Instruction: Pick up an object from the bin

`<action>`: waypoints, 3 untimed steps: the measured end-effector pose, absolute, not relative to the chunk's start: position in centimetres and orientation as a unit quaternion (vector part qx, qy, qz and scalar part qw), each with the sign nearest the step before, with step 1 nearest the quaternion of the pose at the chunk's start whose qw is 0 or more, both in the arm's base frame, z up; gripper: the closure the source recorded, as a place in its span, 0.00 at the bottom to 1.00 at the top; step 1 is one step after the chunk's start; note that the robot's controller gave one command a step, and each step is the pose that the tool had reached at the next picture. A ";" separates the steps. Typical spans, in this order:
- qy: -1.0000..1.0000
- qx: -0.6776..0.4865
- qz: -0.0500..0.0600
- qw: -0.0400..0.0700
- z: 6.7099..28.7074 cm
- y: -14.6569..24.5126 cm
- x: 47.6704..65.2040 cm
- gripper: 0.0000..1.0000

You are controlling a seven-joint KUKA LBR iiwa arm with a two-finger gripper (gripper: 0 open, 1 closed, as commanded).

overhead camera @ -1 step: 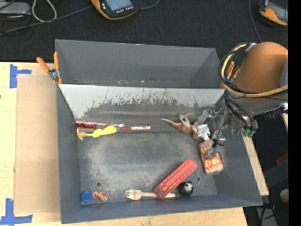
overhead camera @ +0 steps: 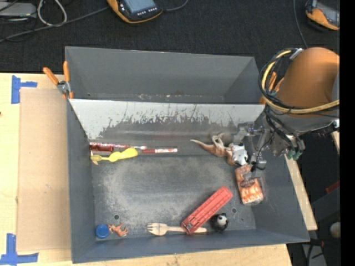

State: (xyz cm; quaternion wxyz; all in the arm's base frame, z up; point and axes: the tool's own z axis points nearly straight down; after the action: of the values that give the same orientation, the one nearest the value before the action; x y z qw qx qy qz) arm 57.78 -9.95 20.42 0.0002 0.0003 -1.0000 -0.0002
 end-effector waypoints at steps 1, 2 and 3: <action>-0.997 0.075 -0.001 0.000 14.0 -7.7 55.6 0.00; -0.975 0.223 0.000 -0.002 14.0 -5.2 52.6 0.00; -0.972 0.235 -0.002 0.003 12.3 -2.9 51.0 0.00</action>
Offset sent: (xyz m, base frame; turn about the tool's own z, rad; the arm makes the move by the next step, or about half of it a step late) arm -0.0512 0.0466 -0.0637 -0.4491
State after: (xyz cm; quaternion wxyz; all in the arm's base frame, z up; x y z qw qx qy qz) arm 51.04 -2.86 12.35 0.0030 0.2347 -0.9721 -0.0020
